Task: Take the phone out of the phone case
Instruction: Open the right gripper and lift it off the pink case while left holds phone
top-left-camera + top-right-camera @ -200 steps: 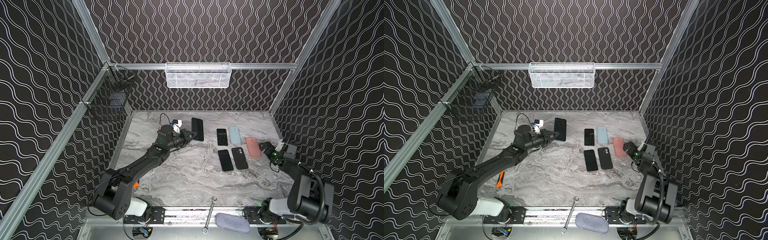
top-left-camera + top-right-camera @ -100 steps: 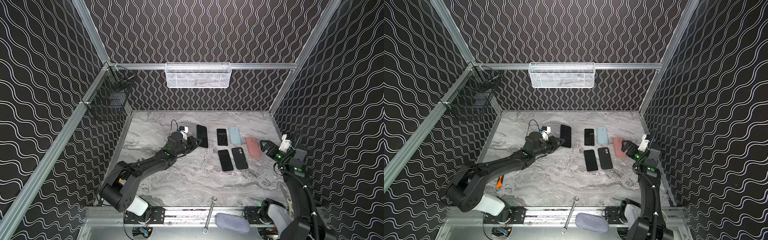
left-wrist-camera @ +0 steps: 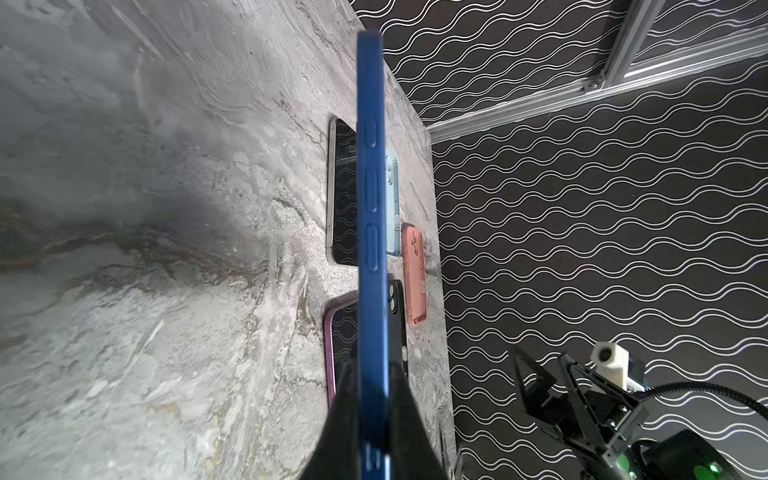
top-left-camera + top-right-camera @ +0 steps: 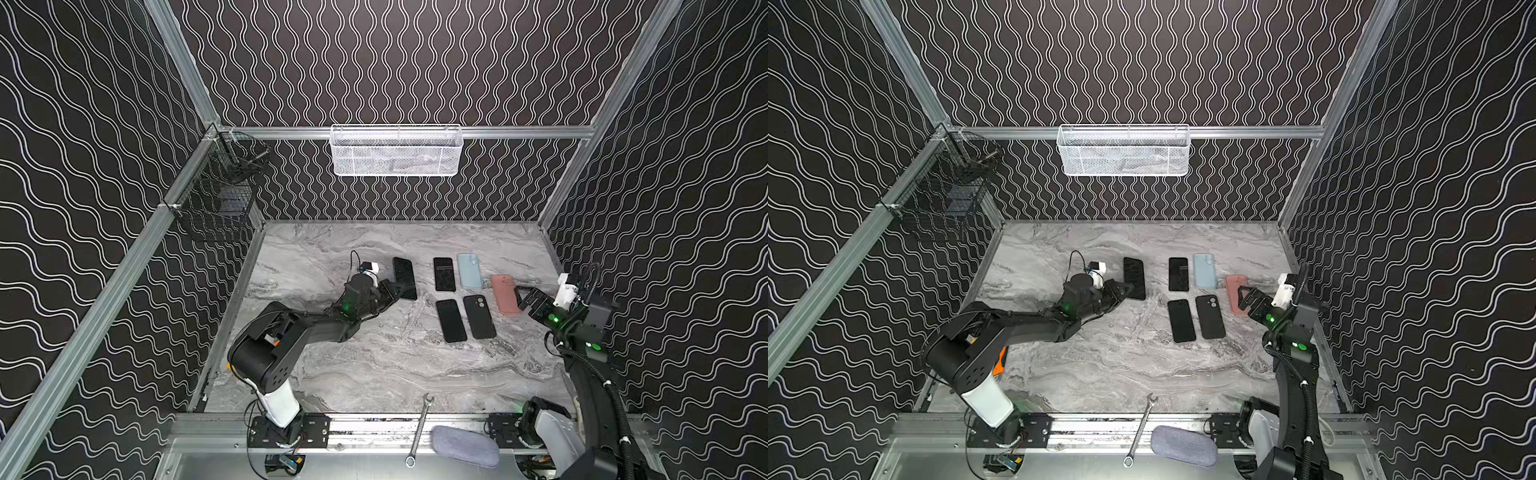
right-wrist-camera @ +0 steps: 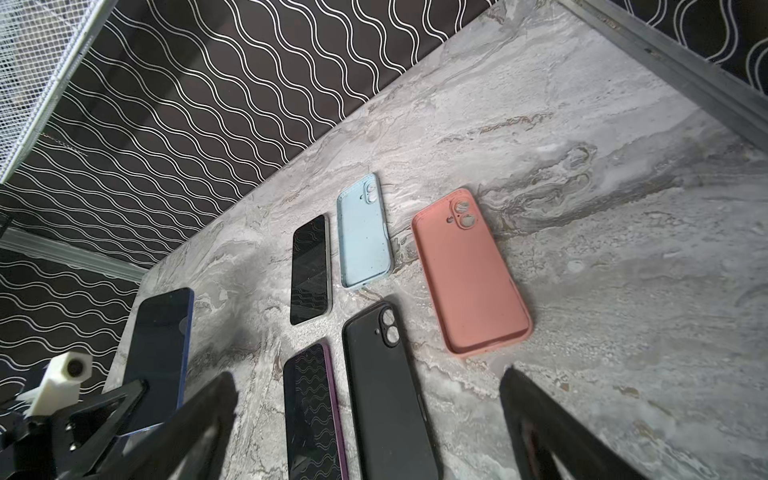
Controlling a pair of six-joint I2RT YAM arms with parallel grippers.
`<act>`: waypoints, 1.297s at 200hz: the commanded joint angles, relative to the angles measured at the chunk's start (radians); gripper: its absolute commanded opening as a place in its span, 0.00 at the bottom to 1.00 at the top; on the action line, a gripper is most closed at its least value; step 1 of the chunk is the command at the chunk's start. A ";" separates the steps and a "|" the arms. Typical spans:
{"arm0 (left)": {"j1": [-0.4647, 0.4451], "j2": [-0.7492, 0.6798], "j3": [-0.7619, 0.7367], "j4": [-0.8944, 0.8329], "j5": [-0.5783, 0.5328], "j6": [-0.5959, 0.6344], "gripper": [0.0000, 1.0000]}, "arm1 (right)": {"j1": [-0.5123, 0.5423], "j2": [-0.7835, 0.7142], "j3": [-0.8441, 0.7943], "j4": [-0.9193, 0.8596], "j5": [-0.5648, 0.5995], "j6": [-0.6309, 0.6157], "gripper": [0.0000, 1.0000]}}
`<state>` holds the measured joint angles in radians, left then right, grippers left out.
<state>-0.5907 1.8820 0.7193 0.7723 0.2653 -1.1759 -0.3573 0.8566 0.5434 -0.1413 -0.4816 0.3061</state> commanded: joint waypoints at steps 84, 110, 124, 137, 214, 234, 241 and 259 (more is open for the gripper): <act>-0.051 0.127 0.067 0.101 -0.058 0.025 0.00 | 0.000 -0.006 -0.039 0.060 -0.035 0.001 1.00; -0.054 0.148 0.082 0.101 -0.057 0.023 0.00 | 0.000 -0.010 -0.050 0.067 -0.043 0.011 1.00; -0.058 0.167 0.092 0.101 -0.046 0.005 0.00 | 0.000 -0.016 -0.052 0.065 -0.048 0.017 1.00; -0.064 0.180 0.098 0.100 -0.041 0.003 0.00 | 0.000 -0.026 -0.062 0.077 -0.052 0.028 1.00; -0.081 0.229 0.098 0.101 -0.023 -0.027 0.00 | 0.000 -0.082 -0.073 0.025 -0.052 0.034 1.00; -0.081 0.237 0.105 0.101 -0.012 -0.019 0.00 | 0.000 -0.090 -0.078 0.018 -0.057 0.034 1.00; -0.081 0.245 0.113 0.101 0.001 -0.019 0.00 | 0.000 -0.092 -0.077 0.010 -0.058 0.033 1.00; -0.081 0.263 0.130 0.101 0.031 -0.014 0.00 | 0.001 -0.096 -0.085 0.012 -0.066 0.039 1.00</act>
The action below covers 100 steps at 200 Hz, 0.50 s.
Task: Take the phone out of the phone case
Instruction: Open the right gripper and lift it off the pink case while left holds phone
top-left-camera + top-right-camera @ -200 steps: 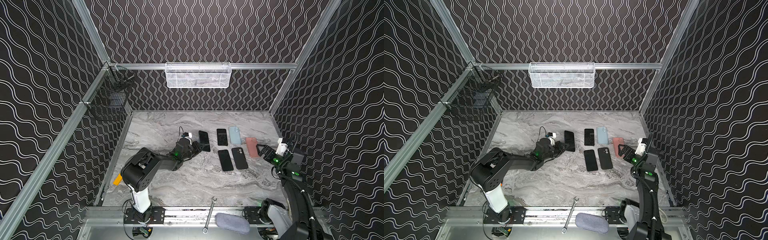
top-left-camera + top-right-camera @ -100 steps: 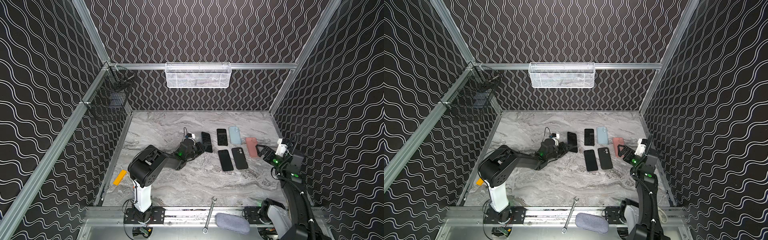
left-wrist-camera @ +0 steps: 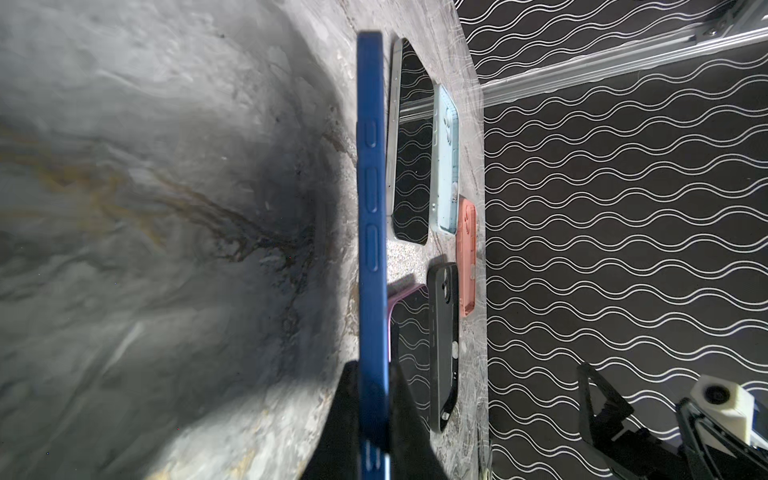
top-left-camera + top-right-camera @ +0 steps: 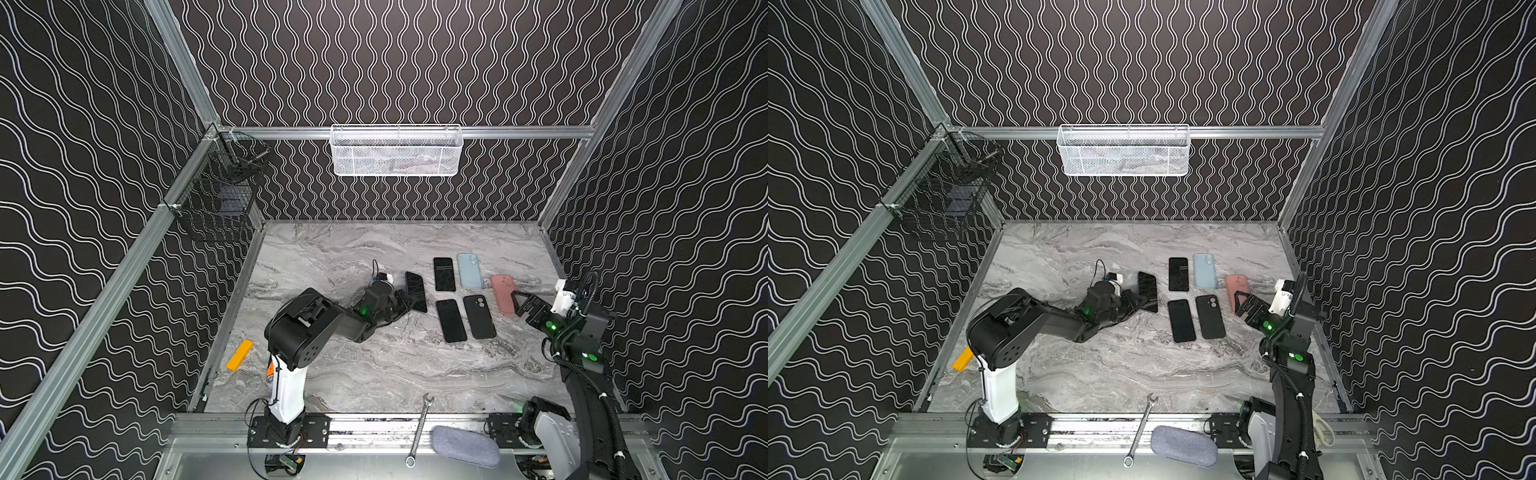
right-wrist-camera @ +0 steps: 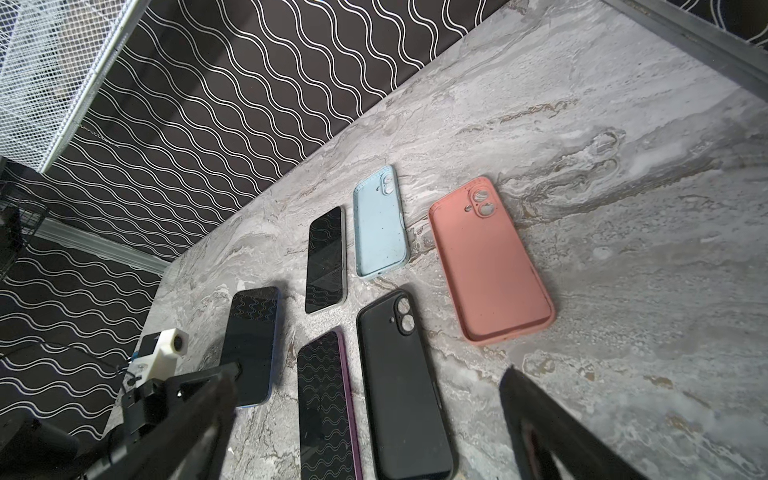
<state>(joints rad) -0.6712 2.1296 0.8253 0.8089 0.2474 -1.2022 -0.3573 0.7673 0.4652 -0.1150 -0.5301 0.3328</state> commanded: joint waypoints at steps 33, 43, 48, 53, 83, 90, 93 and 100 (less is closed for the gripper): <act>-0.002 0.020 0.014 0.062 0.050 0.018 0.00 | 0.000 -0.020 -0.014 -0.020 -0.020 0.027 1.00; -0.002 0.021 0.010 0.062 0.051 0.021 0.00 | 0.000 -0.026 -0.017 -0.014 -0.030 0.030 1.00; -0.002 0.021 0.007 0.062 0.046 0.022 0.00 | 0.000 -0.029 -0.017 -0.014 -0.034 0.030 1.00; -0.001 0.021 0.003 0.062 0.042 0.022 0.00 | 0.000 -0.032 -0.015 -0.017 -0.034 0.031 1.00; -0.002 0.030 0.000 0.061 0.052 0.028 0.00 | 0.000 -0.054 -0.011 -0.041 -0.027 0.033 1.00; -0.002 0.030 -0.002 0.060 0.047 0.031 0.01 | 0.000 -0.058 -0.011 -0.044 -0.024 0.033 1.00; -0.001 0.031 -0.004 0.060 0.045 0.029 0.01 | 0.000 -0.058 -0.011 -0.047 -0.023 0.032 1.00; -0.001 0.034 -0.005 0.059 0.045 0.031 0.03 | 0.000 -0.057 -0.009 -0.055 -0.021 0.031 1.00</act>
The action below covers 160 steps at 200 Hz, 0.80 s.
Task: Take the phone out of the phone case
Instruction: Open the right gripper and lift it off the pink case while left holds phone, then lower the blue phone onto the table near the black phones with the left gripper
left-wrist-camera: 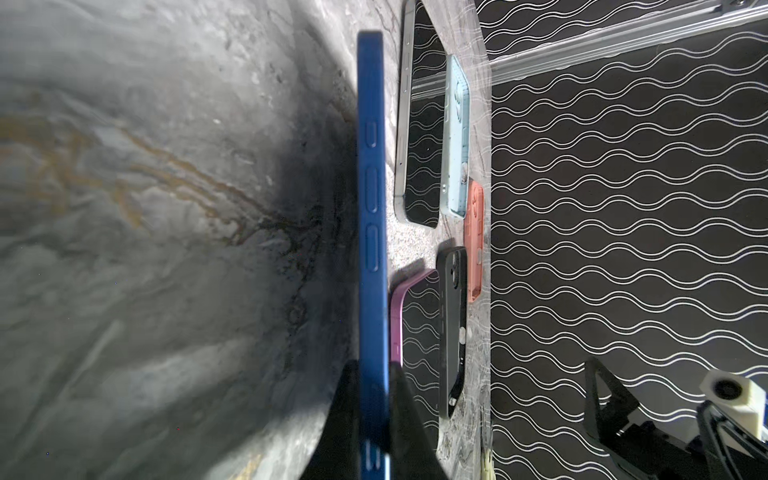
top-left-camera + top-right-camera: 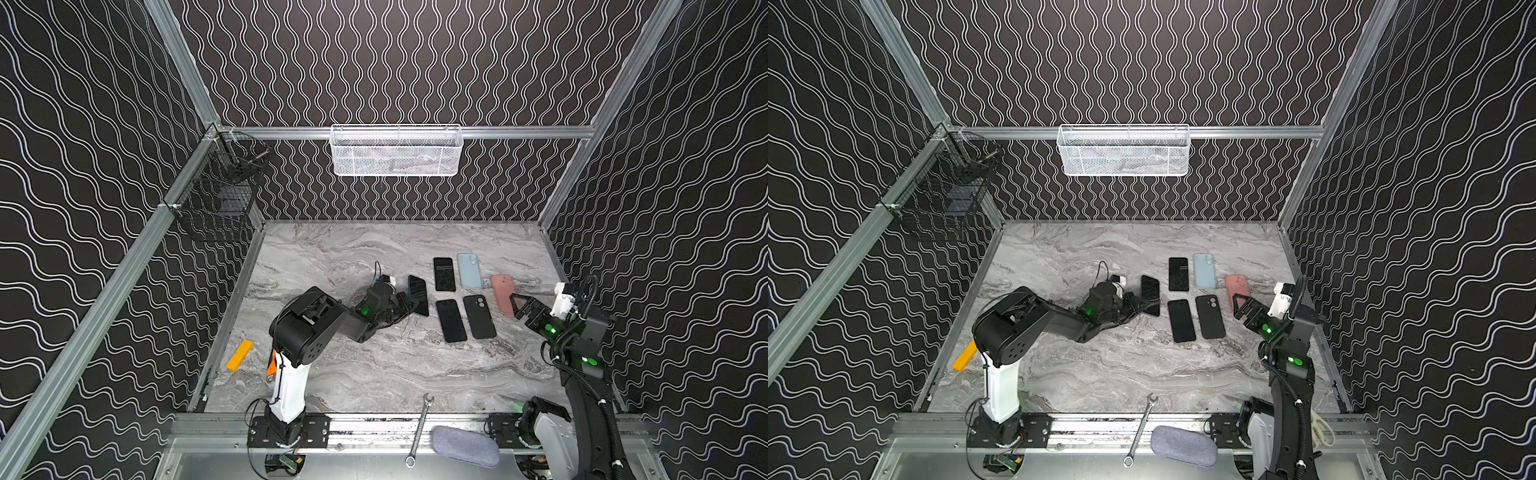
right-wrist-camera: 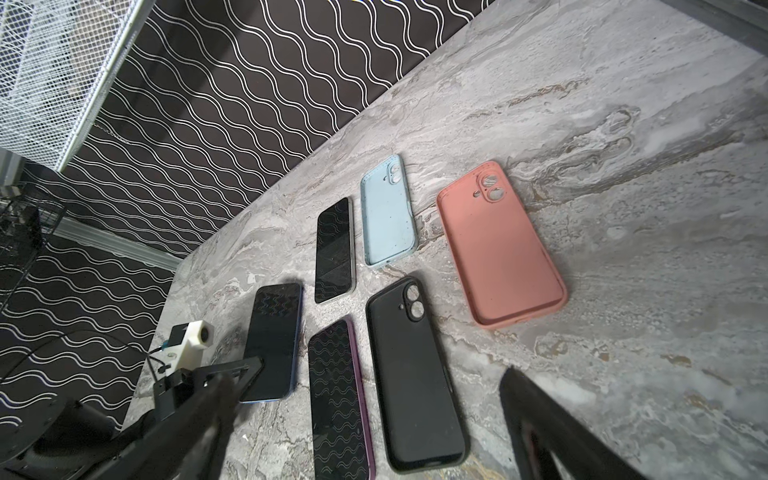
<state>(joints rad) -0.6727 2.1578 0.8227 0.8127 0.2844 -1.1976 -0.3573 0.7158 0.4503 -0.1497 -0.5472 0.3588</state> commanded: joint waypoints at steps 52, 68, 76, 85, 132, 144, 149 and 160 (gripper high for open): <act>0.002 0.023 0.005 0.051 0.019 0.045 0.11 | 0.000 -0.045 0.007 -0.053 -0.004 0.005 1.00; 0.002 0.025 0.003 0.051 0.020 0.052 0.12 | 0.001 -0.058 0.008 -0.063 -0.004 -0.002 1.00; 0.002 0.026 0.001 0.049 0.014 0.062 0.13 | 0.000 -0.061 0.010 -0.068 -0.002 -0.006 1.00; 0.002 0.022 -0.002 0.046 0.008 0.063 0.16 | 0.000 -0.062 0.011 -0.077 0.002 -0.012 1.00; 0.002 0.006 -0.011 0.022 -0.012 0.082 0.27 | 0.000 -0.074 -0.005 -0.079 0.000 -0.008 1.00; 0.002 0.008 -0.011 0.015 -0.008 0.079 0.27 | 0.000 -0.080 -0.009 -0.081 -0.003 -0.005 1.00; 0.002 0.007 -0.011 0.013 -0.009 0.081 0.28 | 0.000 -0.082 -0.011 -0.080 -0.005 -0.003 1.00; 0.002 0.005 -0.010 0.002 -0.016 0.094 0.29 | 0.000 -0.088 -0.015 -0.080 -0.001 -0.005 1.00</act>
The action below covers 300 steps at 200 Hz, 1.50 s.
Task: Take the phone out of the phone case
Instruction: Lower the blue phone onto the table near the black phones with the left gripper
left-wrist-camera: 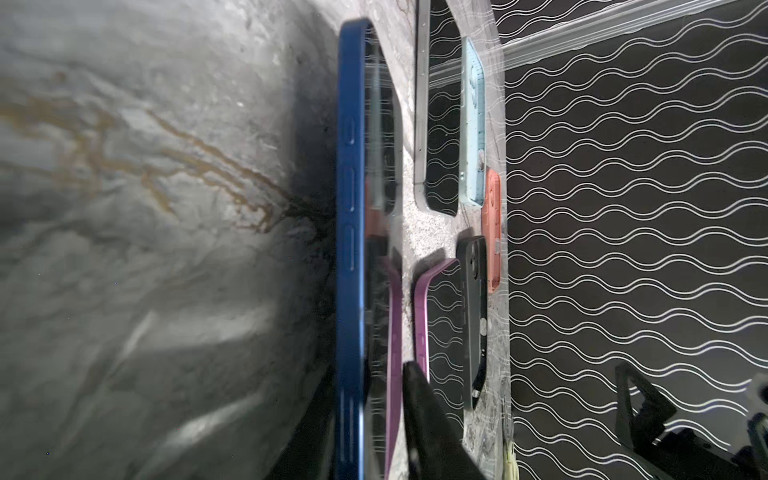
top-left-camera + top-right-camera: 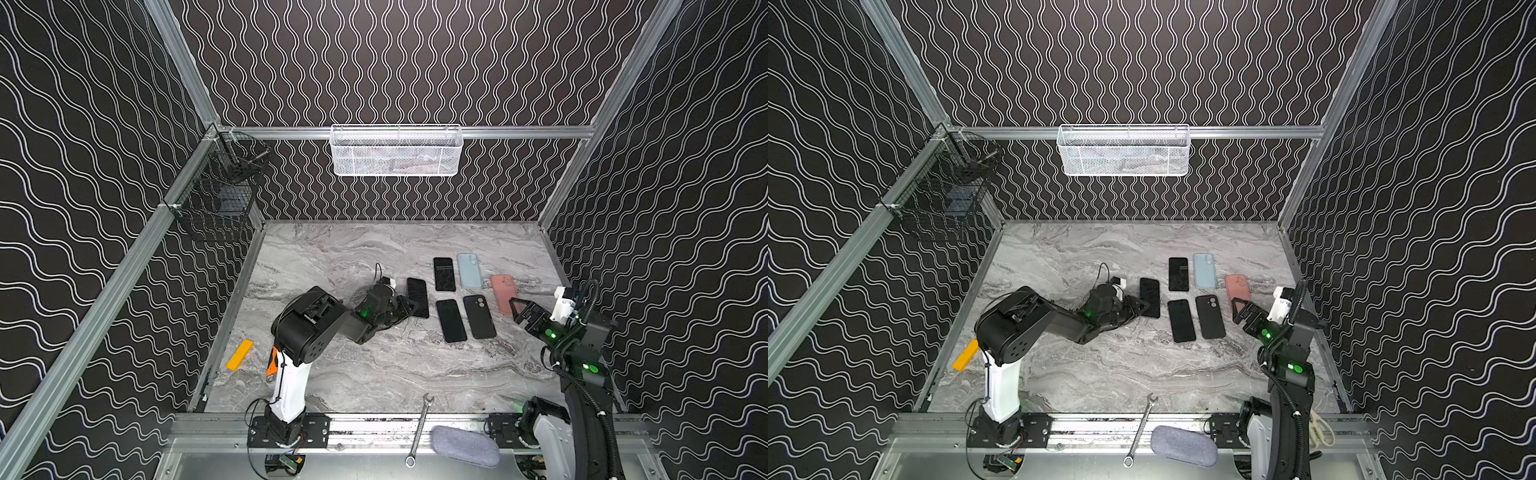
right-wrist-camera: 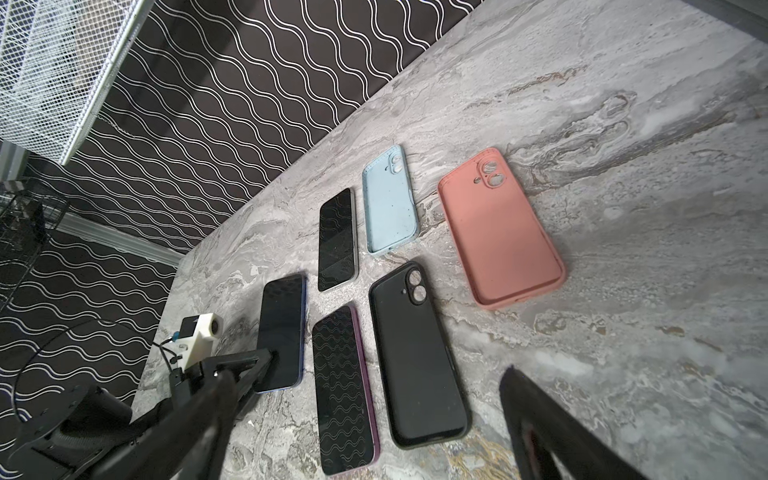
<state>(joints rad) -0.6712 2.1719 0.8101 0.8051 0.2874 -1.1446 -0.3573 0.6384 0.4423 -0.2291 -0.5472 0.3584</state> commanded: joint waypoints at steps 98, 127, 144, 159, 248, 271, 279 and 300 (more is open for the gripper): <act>0.002 -0.054 0.015 -0.152 -0.049 0.134 0.34 | 0.000 -0.024 -0.010 -0.026 0.013 -0.015 1.00; 0.001 -0.072 0.026 -0.210 -0.067 0.170 0.36 | 0.001 -0.020 -0.005 -0.032 0.009 -0.023 1.00; 0.001 -0.089 0.024 -0.235 -0.091 0.182 0.37 | 0.001 -0.013 0.001 -0.039 0.014 -0.027 1.00; 0.001 -0.104 0.033 -0.273 -0.108 0.208 0.37 | 0.000 -0.005 0.005 -0.036 0.006 -0.030 1.00; 0.007 -0.162 0.090 -0.401 -0.151 0.305 0.37 | 0.000 0.077 0.034 0.026 -0.018 -0.028 1.00; 0.010 -0.177 0.102 -0.410 -0.159 0.307 0.37 | 0.000 0.088 0.064 0.014 -0.010 -0.038 1.00; 0.010 -0.184 0.108 -0.414 -0.160 0.313 0.38 | 0.000 0.091 0.074 0.013 -0.007 -0.039 1.00; 0.010 -0.210 0.127 -0.432 -0.167 0.346 0.39 | 0.000 0.105 0.095 0.013 -0.001 -0.050 1.00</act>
<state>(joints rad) -0.6632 1.9858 0.9127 0.3836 0.1345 -0.8558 -0.3573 0.7322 0.5133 -0.2386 -0.5446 0.3309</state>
